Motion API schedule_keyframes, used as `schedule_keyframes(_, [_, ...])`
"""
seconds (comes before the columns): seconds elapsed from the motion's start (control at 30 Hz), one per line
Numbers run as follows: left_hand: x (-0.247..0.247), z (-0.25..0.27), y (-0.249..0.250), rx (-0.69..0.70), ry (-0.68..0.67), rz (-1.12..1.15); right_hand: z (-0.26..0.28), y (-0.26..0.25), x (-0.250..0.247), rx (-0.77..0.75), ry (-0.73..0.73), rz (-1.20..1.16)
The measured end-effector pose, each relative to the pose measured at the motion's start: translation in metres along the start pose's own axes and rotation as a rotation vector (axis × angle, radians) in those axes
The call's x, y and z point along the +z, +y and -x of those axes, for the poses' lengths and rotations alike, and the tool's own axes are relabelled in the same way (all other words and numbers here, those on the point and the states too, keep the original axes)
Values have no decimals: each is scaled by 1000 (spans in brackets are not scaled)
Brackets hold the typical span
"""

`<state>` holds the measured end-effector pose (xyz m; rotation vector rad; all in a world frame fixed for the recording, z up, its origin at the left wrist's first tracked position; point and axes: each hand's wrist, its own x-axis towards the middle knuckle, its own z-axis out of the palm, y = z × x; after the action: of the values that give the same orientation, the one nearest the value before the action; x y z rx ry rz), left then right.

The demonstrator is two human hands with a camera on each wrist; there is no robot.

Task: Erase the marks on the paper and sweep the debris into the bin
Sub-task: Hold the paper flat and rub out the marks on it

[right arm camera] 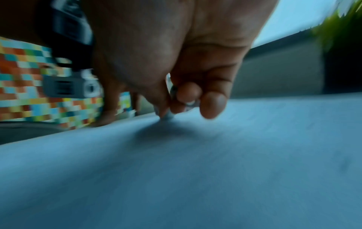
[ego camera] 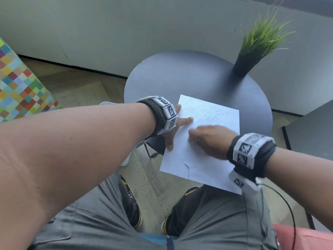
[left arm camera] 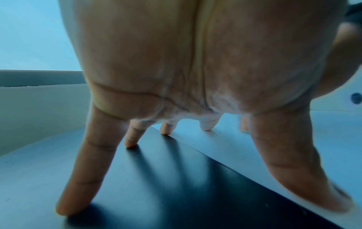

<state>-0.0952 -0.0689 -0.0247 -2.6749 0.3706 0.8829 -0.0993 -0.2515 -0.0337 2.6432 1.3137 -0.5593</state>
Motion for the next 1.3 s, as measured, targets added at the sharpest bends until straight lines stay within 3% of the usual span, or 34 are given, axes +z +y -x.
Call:
schedule_keyframes(0.1, [0,1,-1,-5,6,-1,-8,30,-8,210,78,33])
schedule_keyframes(0.23, [2,-2,0,-10,-1,9,2,-17,2,-62,-17,18])
schedule_keyframes(0.27, [2,-1,0,-10,-3,7,4,-16,3,-60,-38,-1])
schedule_keyframes(0.4, [0,0,-1,-5,7,11,-5,35,-9,240,83,16])
schedule_keyframes(0.43, [0,0,-1,-7,5,16,-6,36,-9,255,91,20])
schedule_keyframes(0.6, [2,-2,0,-13,-6,43,3,-23,1,-83,-52,9])
schedule_keyframes(0.8, [7,-5,-9,31,24,68,1,30,1,133,77,-49])
schedule_keyframes(1.0, [11,-5,-27,-21,179,181,3,24,7,150,90,-115])
schedule_keyframes(1.17, [15,-9,-26,-30,120,206,12,12,3,61,18,-45])
schedule_keyframes(1.3, [12,-10,-25,-18,73,177,-2,6,-3,32,78,-58])
